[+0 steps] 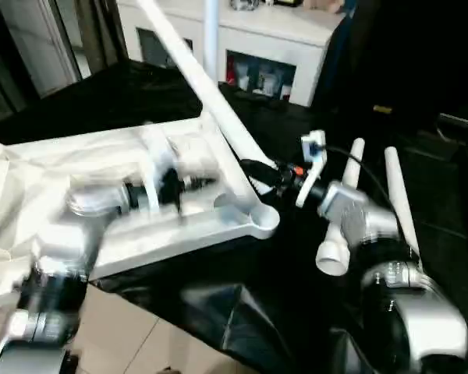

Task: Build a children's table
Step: Insert table leg to table base

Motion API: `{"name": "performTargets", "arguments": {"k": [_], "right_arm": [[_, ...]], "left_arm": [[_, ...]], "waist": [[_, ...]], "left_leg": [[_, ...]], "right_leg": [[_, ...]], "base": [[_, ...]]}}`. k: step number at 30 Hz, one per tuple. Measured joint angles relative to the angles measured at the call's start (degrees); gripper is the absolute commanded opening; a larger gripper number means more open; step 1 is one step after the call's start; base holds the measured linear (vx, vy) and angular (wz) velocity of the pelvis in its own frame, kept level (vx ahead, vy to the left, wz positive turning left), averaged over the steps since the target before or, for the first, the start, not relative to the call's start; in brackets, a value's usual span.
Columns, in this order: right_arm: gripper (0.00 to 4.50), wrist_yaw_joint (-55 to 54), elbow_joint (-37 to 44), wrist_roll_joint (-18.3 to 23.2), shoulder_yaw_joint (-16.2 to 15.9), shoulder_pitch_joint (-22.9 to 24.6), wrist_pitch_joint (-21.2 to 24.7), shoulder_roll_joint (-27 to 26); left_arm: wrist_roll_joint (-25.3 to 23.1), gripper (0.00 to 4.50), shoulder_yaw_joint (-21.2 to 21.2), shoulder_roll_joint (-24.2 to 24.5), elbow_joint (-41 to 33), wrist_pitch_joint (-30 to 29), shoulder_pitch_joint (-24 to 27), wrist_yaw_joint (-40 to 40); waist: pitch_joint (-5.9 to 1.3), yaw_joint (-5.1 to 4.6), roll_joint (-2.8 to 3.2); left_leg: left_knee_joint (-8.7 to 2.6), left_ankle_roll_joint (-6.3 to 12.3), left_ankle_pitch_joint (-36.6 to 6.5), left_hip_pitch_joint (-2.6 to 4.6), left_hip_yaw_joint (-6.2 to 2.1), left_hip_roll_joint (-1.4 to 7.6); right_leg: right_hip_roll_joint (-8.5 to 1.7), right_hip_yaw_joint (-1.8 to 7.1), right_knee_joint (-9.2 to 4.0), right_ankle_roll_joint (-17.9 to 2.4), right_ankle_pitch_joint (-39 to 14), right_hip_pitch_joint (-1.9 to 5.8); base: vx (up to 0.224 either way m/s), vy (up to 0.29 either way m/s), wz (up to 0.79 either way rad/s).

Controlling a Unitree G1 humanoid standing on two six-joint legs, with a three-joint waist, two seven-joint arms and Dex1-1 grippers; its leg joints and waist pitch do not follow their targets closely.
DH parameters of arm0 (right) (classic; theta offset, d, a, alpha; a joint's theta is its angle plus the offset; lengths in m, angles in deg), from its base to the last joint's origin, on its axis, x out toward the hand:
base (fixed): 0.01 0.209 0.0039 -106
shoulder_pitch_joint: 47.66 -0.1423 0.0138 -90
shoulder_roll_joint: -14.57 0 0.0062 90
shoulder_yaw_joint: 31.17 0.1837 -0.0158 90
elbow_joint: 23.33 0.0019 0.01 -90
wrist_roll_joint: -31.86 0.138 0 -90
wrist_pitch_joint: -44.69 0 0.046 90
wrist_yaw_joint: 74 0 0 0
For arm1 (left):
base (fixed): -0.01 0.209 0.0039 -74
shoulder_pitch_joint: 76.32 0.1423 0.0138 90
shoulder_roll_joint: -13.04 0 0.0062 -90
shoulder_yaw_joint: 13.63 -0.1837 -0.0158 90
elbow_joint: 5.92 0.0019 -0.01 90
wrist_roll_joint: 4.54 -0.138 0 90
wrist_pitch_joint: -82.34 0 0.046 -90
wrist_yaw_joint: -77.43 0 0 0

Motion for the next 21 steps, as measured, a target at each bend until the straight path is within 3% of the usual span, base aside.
{"name": "performTargets", "arguments": {"k": [5, 10, 13, 16, 21], "right_arm": [[2.75, -2.2, 8.7, 3.0, 0.5, 2.0, 2.9, -0.4], [2.75, -4.4, 15.3, 3.7, -1.1, 5.6, 6.0, -2.0], [2.75, -6.2, 17.4, 3.7, -1.9, 6.3, 7.0, -1.9], [2.75, -7.4, 18.7, 3.4, -3.1, 6.8, 6.9, -2.0], [2.74, -7.3, 21.0, 2.4, -5.7, 8.4, 6.8, -1.8]], "left_arm": [[10.1, 2.12, 7.3, -8.3, 6.8, -4.0, -2.4, 8.3], [13.1, 2.50, 10.5, -13.5, 8.8, -6.0, -7.1, 13.3], [17.6, 2.78, 12.9, -16.6, 9.3, -7.5, -7.5, 15.9], [21.7, 3.03, 14.1, -18.0, 8.7, -9.6, -7.8, 18.1], [21.3, 3.46, 14.1, -17.6, 8.3, -10.5, -7.8, 18.3]], "waist": [[0.15, 0.11, 0.33], [0.21, 0.23, 0.47], [0.22, 0.11, 0.47], [0.29, 0.07, 0.61], [0.43, 0.18, 1.10]], "left_leg": [[0.00, -0.01, 0.0, -0.13, -0.08, -0.02], [0.00, 0.03, 0.0, -0.30, -0.11, -0.03], [0.00, 0.06, 0.0, -0.43, -0.11, -0.03], [-0.03, 0.06, 0.0, -0.43, -0.13, -0.02], [-0.01, 0.04, 0.0, -0.40, -0.19, -0.02]], "right_leg": [[0.06, -0.06, -0.12, 0.0, 0.1, -0.01], [0.05, -0.07, -0.37, 0.1, 0.1, -0.04], [0.06, -0.08, -0.42, 0.1, 0.1, -0.12], [0.07, -0.14, -0.43, 0.1, 0.1, -0.11], [0.07, -0.14, -0.46, 0.2, 0.1, -0.04]], "base": [[0.000, 0.000, 0.00], [0.000, 0.000, 0.00], [0.000, 0.000, 0.00], [0.000, 0.000, 0.00], [0.000, 0.000, 0.00]]}}
